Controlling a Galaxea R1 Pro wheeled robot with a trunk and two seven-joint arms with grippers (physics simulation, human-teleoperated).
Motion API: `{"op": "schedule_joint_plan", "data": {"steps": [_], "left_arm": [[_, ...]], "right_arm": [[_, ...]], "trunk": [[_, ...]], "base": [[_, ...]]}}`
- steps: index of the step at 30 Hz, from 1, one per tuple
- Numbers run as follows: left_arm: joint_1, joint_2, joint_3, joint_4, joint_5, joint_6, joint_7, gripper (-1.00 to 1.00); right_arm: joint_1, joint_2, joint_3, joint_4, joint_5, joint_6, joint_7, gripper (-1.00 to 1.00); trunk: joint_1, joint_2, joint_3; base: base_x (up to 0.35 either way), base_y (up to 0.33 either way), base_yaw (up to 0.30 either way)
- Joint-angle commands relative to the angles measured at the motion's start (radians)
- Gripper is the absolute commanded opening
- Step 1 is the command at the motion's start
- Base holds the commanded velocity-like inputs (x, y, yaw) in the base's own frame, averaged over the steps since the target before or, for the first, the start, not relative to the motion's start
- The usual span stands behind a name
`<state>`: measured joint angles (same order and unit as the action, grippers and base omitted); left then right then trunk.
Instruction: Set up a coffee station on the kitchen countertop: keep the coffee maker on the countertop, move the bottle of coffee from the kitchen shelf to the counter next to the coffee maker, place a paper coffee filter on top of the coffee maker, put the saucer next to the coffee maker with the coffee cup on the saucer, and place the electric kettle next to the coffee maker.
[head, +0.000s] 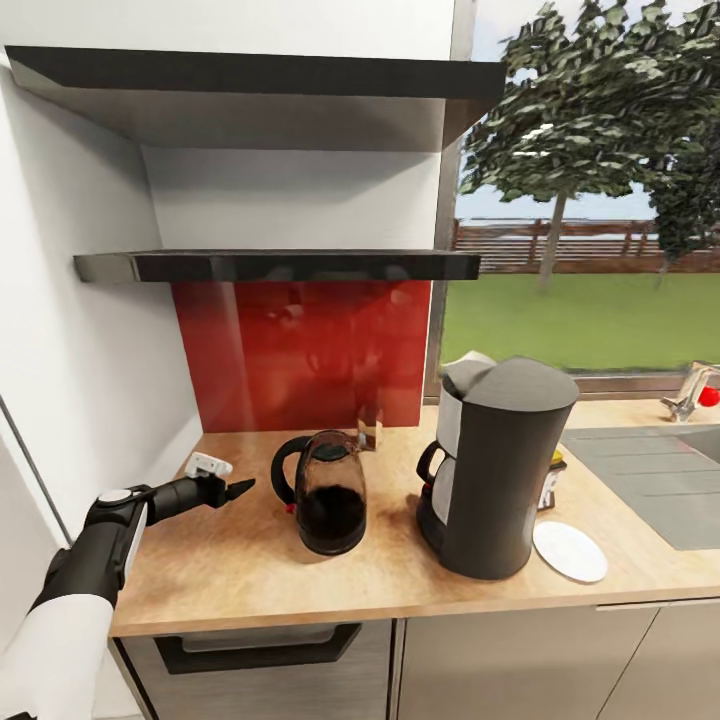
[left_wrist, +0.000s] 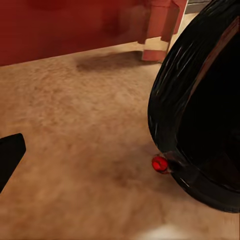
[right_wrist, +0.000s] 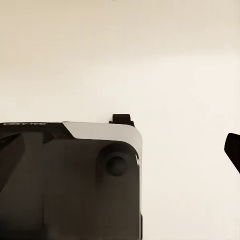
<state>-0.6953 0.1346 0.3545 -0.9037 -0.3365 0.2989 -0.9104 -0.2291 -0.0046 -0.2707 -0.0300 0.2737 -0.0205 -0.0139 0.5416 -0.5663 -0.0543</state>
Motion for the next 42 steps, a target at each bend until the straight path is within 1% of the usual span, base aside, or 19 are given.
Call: {"op": "schedule_joint_plan", "data": {"steps": [1, 2, 5, 8, 16, 33, 42], "left_arm": [[-0.001, -0.005, 0.003, -0.001, -0.004, 0.008, 0.003, 1.0], [-0.001, -0.009, 0.003, -0.001, -0.005, 0.007, 0.014, 1.0], [-0.001, -0.012, 0.003, -0.001, -0.004, 0.007, 0.019, 1.0], [-0.001, -0.015, 0.003, -0.001, -0.003, 0.006, 0.02, 1.0], [-0.001, -0.034, 0.001, -0.001, -0.005, 0.006, 0.021, 1.0], [-0.001, -0.034, 0.0, 0.007, -0.004, 0.006, 0.021, 1.0], [-0.001, -0.033, 0.0, 0.006, -0.005, 0.006, 0.021, 1.0]], "right_arm": [[-0.001, 0.0, -0.008, 0.001, 0.01, -0.002, -0.001, 1.0], [-0.001, 0.0, -0.008, 0.001, 0.01, -0.002, -0.001, 1.0], [-0.001, 0.0, -0.008, 0.001, 0.01, -0.002, -0.001, 1.0], [-0.001, 0.0, -0.008, 0.001, 0.01, -0.002, -0.001, 1.0], [-0.001, 0.0, -0.008, 0.001, 0.01, -0.002, -0.001, 1.0], [-0.001, 0.002, -0.008, 0.001, 0.01, -0.002, -0.001, 1.0], [-0.001, 0.002, -0.008, 0.001, 0.01, -0.002, -0.001, 1.0]], "trunk": [[0.0, -0.002, -0.002], [0.0, -0.002, -0.002], [0.0, -0.002, -0.002], [0.0, -0.002, -0.002], [0.0, -0.002, -0.002], [0.0, -0.002, -0.002], [0.0, -0.002, -0.002]], "base": [[0.007, -0.002, 0.0], [0.003, -0.001, 0.0], [0.001, 0.0, 0.0], [0.0, 0.0, 0.0], [0.09, -0.095, 0.0], [0.034, -0.032, 0.0], [0.088, 0.0, 0.0]]}}
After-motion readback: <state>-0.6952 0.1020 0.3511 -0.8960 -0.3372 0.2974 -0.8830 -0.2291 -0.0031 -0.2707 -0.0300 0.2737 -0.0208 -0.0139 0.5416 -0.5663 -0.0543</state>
